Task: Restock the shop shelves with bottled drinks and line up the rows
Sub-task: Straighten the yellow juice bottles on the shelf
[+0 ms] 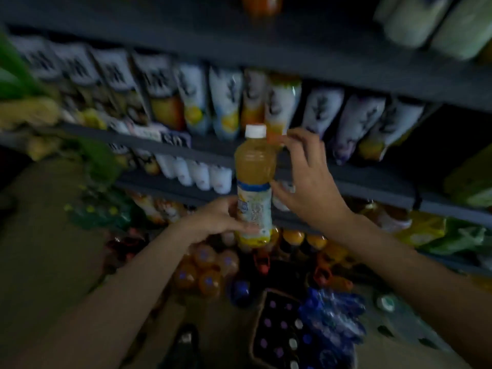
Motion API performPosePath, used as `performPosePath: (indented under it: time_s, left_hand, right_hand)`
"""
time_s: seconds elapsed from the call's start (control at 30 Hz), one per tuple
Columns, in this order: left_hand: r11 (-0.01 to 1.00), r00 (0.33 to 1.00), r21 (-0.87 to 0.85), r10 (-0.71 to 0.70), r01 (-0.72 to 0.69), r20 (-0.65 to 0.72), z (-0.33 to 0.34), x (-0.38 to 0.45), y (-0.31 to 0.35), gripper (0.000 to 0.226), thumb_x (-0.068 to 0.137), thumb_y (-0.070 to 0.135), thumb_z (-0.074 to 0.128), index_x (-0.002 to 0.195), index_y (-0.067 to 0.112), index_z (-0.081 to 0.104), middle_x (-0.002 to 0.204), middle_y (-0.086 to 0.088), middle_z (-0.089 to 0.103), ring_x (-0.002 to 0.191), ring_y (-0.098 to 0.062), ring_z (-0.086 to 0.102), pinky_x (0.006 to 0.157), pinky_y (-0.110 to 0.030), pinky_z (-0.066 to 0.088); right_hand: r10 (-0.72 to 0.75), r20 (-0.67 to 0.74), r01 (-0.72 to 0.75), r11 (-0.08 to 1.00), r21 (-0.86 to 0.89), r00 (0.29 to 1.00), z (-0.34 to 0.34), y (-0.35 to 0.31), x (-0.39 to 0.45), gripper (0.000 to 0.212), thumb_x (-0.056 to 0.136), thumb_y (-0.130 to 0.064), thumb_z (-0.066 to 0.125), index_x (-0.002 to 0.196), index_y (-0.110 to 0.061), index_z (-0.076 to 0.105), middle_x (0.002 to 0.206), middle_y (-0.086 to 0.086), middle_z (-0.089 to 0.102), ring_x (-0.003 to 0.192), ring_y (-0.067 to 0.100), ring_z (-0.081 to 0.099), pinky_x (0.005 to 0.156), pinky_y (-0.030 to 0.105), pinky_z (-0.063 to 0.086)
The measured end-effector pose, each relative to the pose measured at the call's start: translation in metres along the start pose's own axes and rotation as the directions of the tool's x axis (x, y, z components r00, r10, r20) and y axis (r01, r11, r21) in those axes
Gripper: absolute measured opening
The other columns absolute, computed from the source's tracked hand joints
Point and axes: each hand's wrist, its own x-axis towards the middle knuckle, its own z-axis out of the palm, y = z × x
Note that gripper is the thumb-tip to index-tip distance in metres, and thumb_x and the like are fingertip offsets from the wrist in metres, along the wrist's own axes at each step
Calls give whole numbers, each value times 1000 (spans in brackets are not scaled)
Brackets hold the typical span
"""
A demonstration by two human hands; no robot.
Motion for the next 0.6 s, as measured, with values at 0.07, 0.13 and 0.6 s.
performPosePath:
  time_s: [0.07, 0.13, 0.6]
  left_hand:
    - [995, 994, -10, 95, -95, -48, -43, -24, 28, 47, 73, 3, 74, 115, 17, 59, 111, 4, 67, 99, -6, 64, 79, -18, 53]
    - [976, 970, 72, 213, -205, -121, -92, -47, 53, 43, 72, 2, 74, 110, 19, 60, 107, 6, 67, 93, 2, 64, 75, -14, 51]
    - [925, 473, 307, 378, -223, -796, -361, -111, 145, 60, 71, 19, 79, 122, 4, 51, 118, -10, 61, 109, -24, 58, 82, -24, 44]
  right_hand:
    - [117, 203, -177, 934, 310, 972, -11, -41, 41, 59, 82, -30, 68, 129, -7, 41, 123, 8, 48, 114, 17, 47, 97, 24, 41]
    - [83, 334, -223, 886, 407, 939, -12, -84, 84, 68, 77, -33, 73, 131, -12, 37, 118, -6, 49, 109, 8, 51, 86, 7, 43]
    - [259, 92, -273, 941, 200, 961, 27, -225, 322, 64, 86, -19, 62, 139, -15, 26, 139, 10, 22, 130, 30, 29, 102, 36, 36]
